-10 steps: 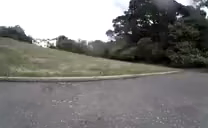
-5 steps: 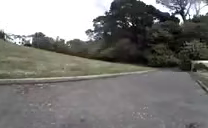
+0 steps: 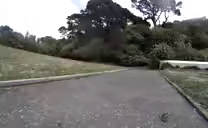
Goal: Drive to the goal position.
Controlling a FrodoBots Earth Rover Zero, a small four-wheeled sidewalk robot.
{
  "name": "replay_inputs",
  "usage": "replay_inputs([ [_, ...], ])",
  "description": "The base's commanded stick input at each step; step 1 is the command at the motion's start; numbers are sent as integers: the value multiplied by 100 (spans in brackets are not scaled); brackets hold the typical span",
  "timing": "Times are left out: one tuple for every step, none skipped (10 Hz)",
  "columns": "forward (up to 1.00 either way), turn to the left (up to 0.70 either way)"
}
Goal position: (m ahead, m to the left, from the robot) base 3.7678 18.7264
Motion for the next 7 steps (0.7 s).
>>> replay_inputs([
  [0,-70],
  [0,-70],
  [0,-70],
  [0,-54],
  [0,-25],
  [0,0],
  [0,0],
])
